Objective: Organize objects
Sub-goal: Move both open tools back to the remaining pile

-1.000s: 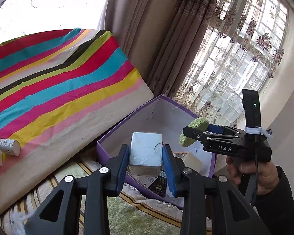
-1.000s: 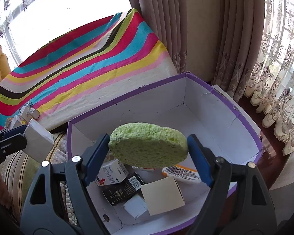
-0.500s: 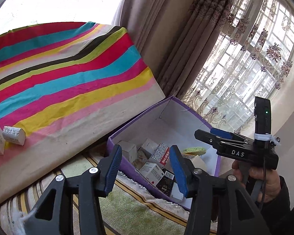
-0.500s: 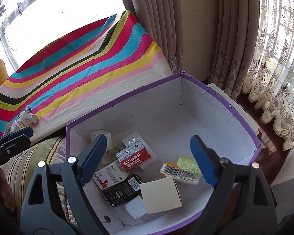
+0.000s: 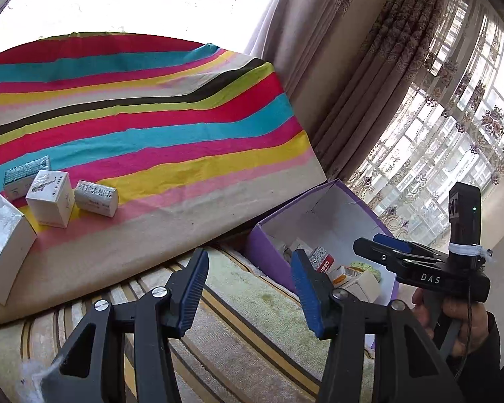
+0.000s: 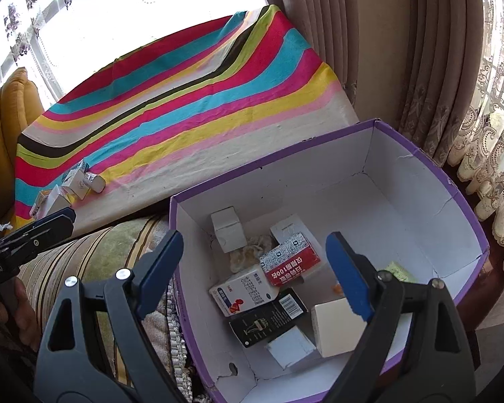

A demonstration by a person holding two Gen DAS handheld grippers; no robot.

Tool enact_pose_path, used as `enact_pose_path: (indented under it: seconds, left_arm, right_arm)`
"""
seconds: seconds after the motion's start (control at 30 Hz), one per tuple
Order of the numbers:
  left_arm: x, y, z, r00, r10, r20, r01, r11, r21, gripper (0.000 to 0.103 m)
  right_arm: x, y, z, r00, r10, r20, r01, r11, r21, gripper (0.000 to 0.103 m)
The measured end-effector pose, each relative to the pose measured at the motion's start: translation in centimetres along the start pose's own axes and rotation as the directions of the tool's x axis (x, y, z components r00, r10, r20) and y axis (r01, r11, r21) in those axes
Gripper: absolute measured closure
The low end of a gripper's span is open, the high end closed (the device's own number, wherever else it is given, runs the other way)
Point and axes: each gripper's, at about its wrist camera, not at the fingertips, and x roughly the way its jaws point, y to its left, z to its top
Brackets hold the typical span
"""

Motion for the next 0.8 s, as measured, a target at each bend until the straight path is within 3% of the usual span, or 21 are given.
enact_pose_path:
  seconds: [0.2, 0.37, 0.8]
  left_arm:
    - [-3.3, 4.5, -1.2, 0.995, 0.082, 0.051, -0.077, 0.991, -0.107, 0.049]
    - [-6.4, 8.3, -2.2, 0.984, 0.150, 0.091, -0.128, 0.969, -0.212, 0.049]
    - [-12.4, 15.7, -3.9, 0.935, 0.327, 0.137, -0.258, 0.893, -0.370, 0.049]
  right_arm:
    - [0.7, 3.6, -0.2, 0.998, 0.050, -0.025, -0.052, 0.997, -0.051, 0.014]
    - [1.5, 6.7, -0.1, 0.995, 0.093, -0.045, -0.097, 0.990, -0.107, 0.014]
    - [3.7, 13.1, 0.3, 0.985, 0.143, -0.095, -0.161, 0.961, -0.223, 0.014]
